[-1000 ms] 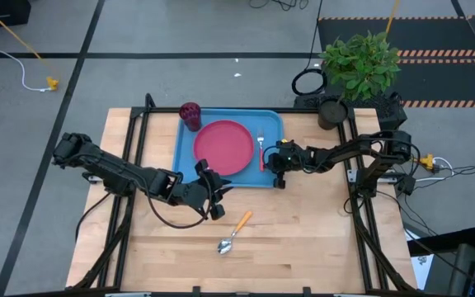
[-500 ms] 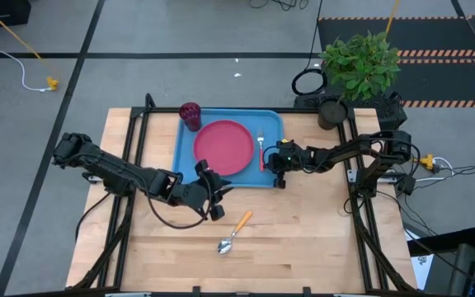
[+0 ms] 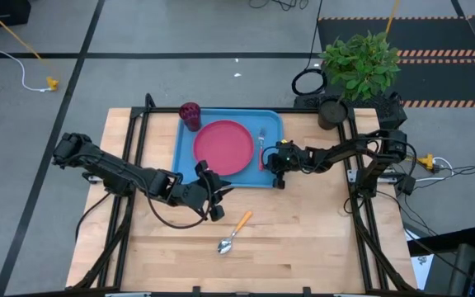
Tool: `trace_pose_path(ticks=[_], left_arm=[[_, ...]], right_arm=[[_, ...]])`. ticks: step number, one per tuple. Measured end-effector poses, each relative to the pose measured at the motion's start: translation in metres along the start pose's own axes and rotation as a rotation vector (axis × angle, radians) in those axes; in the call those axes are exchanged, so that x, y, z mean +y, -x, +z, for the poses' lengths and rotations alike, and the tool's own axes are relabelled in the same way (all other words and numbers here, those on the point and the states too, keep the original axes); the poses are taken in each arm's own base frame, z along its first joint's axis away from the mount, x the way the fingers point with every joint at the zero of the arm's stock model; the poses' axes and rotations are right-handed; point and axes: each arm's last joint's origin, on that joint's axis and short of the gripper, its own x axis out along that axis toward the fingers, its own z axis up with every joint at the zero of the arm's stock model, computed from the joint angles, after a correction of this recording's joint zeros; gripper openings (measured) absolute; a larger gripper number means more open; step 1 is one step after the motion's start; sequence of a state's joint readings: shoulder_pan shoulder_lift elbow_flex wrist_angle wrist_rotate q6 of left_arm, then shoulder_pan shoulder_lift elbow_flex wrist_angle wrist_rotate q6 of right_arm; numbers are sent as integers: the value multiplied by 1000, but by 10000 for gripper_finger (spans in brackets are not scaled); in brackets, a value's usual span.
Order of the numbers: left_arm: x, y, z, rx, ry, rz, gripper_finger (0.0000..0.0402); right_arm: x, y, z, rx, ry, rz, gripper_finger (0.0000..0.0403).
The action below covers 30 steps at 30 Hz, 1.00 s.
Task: Pick and place plate/cup/fork/spoon on tray
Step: Put the pink fork on the blue tray to the right of the pink plate, then put the yellow spoon on the blue tray to the right of the pink fork
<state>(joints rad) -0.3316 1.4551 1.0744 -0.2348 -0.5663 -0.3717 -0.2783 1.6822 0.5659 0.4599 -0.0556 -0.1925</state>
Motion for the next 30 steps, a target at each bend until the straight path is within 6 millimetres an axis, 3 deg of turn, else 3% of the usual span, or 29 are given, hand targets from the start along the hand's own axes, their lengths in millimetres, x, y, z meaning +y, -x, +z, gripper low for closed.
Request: trace_pose_path(ticks=[16,25,30], left_arm=[[-2,1,-1,6,-12,-7,85],[-8,0,-3,29,24,-91,85],[-24,-15,-12,44,4,-170,85]], right_arm=[[-1,9,5,-7,20,-6,0],[4,66,31,-76,-39,1,0],[12,101,35,-90,-63,27,0]])
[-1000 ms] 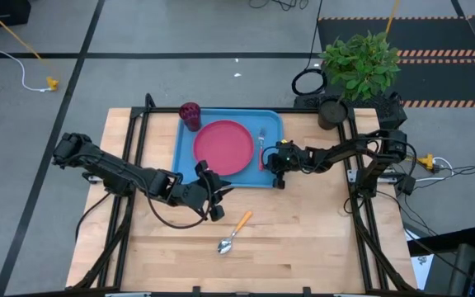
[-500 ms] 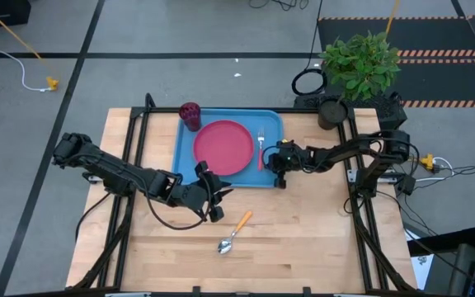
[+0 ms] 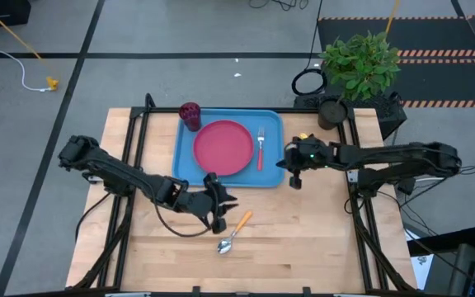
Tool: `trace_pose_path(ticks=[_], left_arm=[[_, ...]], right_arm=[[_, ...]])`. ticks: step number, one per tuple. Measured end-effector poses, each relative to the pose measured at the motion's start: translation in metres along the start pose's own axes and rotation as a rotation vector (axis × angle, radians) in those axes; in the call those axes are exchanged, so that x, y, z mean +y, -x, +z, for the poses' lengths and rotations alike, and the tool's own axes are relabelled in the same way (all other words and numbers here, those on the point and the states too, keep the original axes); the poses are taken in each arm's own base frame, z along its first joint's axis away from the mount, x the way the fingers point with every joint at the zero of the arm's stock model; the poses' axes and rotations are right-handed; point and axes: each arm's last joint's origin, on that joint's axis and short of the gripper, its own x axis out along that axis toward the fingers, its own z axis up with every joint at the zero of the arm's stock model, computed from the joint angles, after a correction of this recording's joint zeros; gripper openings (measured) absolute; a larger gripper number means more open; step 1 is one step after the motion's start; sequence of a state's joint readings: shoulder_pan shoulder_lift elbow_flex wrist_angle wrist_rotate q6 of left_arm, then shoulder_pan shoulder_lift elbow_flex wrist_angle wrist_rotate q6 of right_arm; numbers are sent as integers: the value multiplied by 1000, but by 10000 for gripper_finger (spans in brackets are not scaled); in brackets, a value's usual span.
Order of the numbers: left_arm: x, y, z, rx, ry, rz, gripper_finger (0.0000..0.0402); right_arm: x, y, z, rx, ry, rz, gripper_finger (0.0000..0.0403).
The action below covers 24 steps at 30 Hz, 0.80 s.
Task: Pick and place plate/cup/fork/spoon on tray
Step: Put the yellow spoon on the blue tray to the right of the pink fork
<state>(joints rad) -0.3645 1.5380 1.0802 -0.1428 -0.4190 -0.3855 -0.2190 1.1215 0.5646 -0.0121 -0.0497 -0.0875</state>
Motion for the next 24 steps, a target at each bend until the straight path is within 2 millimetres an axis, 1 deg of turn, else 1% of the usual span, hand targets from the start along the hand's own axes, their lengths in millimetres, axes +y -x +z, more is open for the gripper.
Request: trace_pose_path(ticks=[2,4,6,10,11,13,15,17,19,21,24], left_arm=[[-8,-11,4,-6,0,-35,86],[-15,-18,2,45,-16,-40,85],[-26,-29,1,74,-4,-45,85],[-48,-49,-12,144,-8,-46,86],[-53,-55,-16,156,-3,-48,86],[-59,-62,-33,248,-20,-17,85],[-63,-73,-43,301,-4,-5,86],[-59,-74,-56,394,-12,53,86],[-59,-80,-63,418,33,84,89],[-56,-80,-73,480,49,134,101],[-62,-80,-81,490,87,147,134]], right_arm=[[3,13,3,-25,-16,8,0],[6,22,6,-59,-33,18,0],[8,32,7,-84,-52,26,1],[13,43,8,-107,-64,48,8],[14,44,7,-94,-62,45,10],[15,44,7,-91,-59,18,13],[15,43,4,-64,-58,-14,16],[17,41,4,-63,-51,-21,19],[18,40,3,-44,-45,-22,23],[20,36,3,-42,-39,-13,26],[22,32,0,-17,-30,-5,30]])
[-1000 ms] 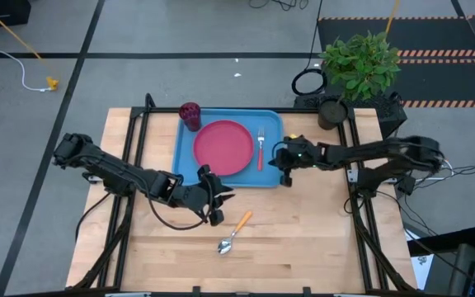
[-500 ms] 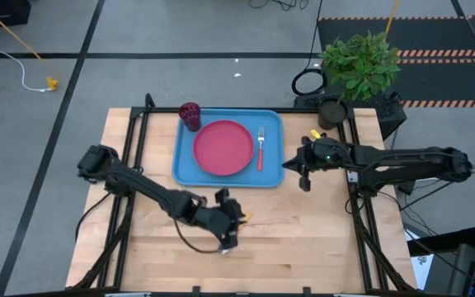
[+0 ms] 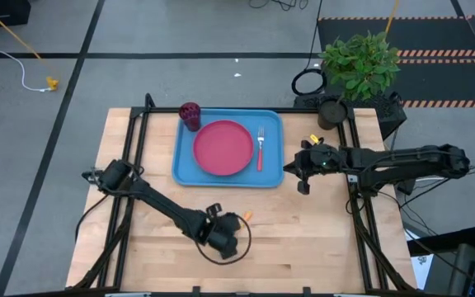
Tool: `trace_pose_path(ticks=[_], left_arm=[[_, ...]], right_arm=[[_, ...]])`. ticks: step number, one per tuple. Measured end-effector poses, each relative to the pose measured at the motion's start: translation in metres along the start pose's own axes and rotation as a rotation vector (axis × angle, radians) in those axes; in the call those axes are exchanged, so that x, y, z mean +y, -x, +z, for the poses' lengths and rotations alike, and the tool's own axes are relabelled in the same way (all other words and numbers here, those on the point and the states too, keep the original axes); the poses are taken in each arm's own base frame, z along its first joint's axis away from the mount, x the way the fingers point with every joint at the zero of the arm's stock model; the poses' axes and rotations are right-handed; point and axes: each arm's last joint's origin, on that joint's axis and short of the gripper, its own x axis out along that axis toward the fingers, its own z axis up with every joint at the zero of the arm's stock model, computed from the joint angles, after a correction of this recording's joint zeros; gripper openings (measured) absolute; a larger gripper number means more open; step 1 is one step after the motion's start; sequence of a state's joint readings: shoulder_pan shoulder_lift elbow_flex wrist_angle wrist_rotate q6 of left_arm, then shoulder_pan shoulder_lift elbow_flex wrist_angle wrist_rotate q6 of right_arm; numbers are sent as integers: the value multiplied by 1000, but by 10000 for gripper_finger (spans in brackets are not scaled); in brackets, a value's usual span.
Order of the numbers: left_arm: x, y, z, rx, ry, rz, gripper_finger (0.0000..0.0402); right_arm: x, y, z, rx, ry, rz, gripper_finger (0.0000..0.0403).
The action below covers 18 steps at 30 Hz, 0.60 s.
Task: Pick and place plate/cup/fork/spoon on tray
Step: Put the yellow spoon on the blue tray to the right of the pink fork
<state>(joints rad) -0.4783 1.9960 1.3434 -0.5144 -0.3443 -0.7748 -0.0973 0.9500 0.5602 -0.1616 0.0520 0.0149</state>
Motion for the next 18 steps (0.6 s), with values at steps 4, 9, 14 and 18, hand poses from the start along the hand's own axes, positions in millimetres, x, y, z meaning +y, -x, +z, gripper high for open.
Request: trace_pose_path(ticks=[4,9,14,18], left_arm=[[-4,5,-2,-31,69,6,184],[-14,7,-9,-56,81,-14,228],[-21,5,-15,-86,78,-8,241],[-25,2,-17,-112,53,-14,241]], right_arm=[[3,-9,-7,-26,7,13,32],[7,-17,-15,-77,21,32,32],[8,-18,-16,-73,43,31,32],[8,-17,-14,-92,42,31,32]])
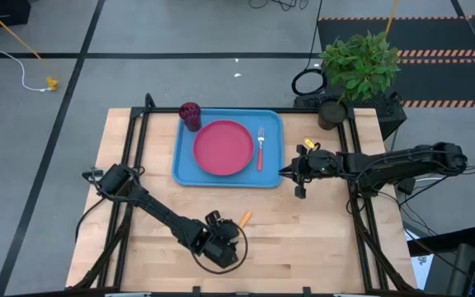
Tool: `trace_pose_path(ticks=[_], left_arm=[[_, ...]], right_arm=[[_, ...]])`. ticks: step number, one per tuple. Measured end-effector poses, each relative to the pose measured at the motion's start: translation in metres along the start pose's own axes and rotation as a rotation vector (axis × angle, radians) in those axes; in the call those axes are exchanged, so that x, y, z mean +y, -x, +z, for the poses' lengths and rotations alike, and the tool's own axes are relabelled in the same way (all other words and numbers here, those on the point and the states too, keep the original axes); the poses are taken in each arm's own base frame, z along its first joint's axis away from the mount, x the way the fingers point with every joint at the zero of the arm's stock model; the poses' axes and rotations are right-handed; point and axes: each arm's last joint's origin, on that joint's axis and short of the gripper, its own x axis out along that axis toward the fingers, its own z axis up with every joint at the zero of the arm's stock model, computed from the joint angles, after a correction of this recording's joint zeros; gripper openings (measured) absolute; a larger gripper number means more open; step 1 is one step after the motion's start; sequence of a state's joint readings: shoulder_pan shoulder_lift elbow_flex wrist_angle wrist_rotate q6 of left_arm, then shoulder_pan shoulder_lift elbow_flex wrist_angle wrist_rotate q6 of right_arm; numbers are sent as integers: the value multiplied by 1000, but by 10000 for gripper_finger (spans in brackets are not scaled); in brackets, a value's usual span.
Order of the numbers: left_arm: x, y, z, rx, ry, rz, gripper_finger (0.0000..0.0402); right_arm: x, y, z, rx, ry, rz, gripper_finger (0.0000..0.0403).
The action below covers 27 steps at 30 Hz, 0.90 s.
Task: Pick and place plate/cup/fork/spoon on tray
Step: Put the yellow spoon on the blue tray to the right of the pink fork
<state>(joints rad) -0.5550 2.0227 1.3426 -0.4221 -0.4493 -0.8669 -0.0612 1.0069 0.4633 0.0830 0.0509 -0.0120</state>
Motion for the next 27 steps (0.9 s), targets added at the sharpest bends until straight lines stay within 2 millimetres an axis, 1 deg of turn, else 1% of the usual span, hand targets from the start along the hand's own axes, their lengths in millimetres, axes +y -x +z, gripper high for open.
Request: trace_pose_path(ticks=[2,4,7,11,17,21,27], left_arm=[[-3,-7,-4,-9,-45,-1,241],[-2,-12,-10,7,-79,34,241],[0,-22,-14,17,-62,58,241],[1,-26,-16,7,-68,83,241],[1,-25,-15,0,-201,91,236],[4,-27,-12,8,-267,97,203],[8,-29,-8,39,-277,75,135]], right_arm=[[0,0,1,-12,-1,0,32],[1,0,3,-27,3,2,32],[1,0,2,-26,8,6,32],[2,0,2,-17,12,8,32],[2,0,2,-18,14,10,32],[2,0,1,-10,7,11,32],[4,0,0,-5,-13,20,32]])
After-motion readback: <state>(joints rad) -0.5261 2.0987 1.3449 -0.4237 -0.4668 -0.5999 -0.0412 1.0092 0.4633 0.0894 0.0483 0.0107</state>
